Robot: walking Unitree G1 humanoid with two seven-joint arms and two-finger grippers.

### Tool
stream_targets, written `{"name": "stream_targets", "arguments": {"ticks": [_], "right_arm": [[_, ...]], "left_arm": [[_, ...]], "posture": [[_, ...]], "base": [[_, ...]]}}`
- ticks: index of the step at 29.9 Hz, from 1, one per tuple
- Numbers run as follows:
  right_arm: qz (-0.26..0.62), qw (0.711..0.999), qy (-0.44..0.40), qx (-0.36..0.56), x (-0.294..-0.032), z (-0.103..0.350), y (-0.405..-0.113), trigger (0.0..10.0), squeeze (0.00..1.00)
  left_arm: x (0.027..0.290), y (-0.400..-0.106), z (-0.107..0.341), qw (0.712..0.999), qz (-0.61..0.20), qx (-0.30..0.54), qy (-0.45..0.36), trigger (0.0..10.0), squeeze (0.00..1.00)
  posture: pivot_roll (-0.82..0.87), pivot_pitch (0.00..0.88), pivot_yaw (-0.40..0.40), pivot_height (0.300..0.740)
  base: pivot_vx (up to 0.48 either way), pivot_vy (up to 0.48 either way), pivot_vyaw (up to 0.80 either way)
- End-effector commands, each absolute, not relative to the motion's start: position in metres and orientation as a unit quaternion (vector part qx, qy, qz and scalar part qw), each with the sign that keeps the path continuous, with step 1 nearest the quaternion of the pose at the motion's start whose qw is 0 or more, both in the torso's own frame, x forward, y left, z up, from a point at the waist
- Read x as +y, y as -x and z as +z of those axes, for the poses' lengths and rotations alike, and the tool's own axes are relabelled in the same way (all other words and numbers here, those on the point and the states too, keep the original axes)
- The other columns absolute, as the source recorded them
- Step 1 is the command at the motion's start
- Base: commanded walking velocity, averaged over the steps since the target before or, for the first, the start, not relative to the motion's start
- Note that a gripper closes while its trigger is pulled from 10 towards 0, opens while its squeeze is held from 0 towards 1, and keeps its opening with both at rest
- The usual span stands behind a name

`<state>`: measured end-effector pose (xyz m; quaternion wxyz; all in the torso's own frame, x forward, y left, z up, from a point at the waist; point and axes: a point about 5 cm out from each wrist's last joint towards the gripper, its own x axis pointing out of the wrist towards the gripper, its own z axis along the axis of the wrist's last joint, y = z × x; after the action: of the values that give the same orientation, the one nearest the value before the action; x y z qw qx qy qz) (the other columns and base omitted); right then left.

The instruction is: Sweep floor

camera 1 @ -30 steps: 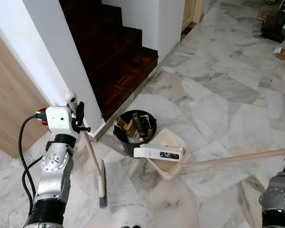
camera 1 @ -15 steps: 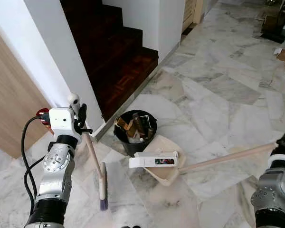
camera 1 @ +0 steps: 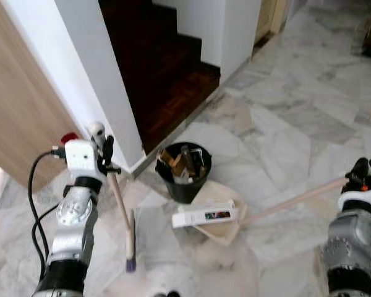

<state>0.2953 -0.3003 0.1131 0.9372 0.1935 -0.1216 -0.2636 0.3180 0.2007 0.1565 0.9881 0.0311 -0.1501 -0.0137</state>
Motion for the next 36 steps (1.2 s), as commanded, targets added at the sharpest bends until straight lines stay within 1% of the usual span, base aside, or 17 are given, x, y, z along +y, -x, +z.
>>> {"name": "stream_targets", "arguments": {"ticks": [1,4,10,13,27,34,35,36], "right_arm": [[-0.243,0.934,-0.213,-0.153,-0.292,0.128,-0.303,10.0,0.00],[-0.238,0.935,-0.215,-0.153,-0.289,0.128,-0.305,10.0,0.00],[-0.235,0.936,-0.213,-0.153,-0.286,0.130,-0.308,10.0,0.00],[-0.233,0.936,-0.215,-0.152,-0.285,0.130,-0.309,10.0,0.00],[-0.205,0.941,-0.227,-0.144,-0.270,0.135,-0.321,10.0,0.00],[-0.211,0.939,-0.227,-0.146,-0.281,0.135,-0.318,10.0,0.00],[-0.211,0.941,-0.224,-0.142,-0.284,0.134,-0.317,10.0,0.00],[-0.232,0.941,-0.208,-0.134,-0.296,0.131,-0.312,10.0,0.00]], "left_arm": [[0.204,-0.317,0.165,0.984,-0.011,-0.174,-0.045,10.0,0.00],[0.204,-0.318,0.165,0.984,-0.014,-0.173,-0.049,10.0,0.00],[0.203,-0.318,0.166,0.984,-0.014,-0.173,-0.050,10.0,0.00],[0.203,-0.318,0.166,0.984,-0.014,-0.173,-0.049,10.0,0.00],[0.206,-0.317,0.167,0.983,-0.004,-0.176,-0.043,10.0,0.00],[0.206,-0.316,0.166,0.983,-0.004,-0.176,-0.042,10.0,0.00],[0.206,-0.316,0.166,0.984,-0.004,-0.176,-0.042,10.0,0.00],[0.206,-0.316,0.165,0.984,-0.005,-0.175,-0.042,10.0,0.00]], "posture": [[0.05,0.049,0.068,0.740],[0.05,0.046,0.068,0.740],[0.05,0.044,0.069,0.740],[0.05,0.058,0.070,0.740],[0.05,0.067,0.061,0.740],[0.05,0.050,0.056,0.740],[0.05,0.046,0.056,0.740],[0.05,0.037,0.052,0.740]], "base": [[0.000,0.000,0.00],[0.000,-0.084,0.00],[0.000,-0.400,0.00],[0.000,-0.346,0.00],[0.000,0.000,0.00],[0.000,0.000,0.00],[0.000,0.000,0.00],[0.000,0.000,0.00]]}}
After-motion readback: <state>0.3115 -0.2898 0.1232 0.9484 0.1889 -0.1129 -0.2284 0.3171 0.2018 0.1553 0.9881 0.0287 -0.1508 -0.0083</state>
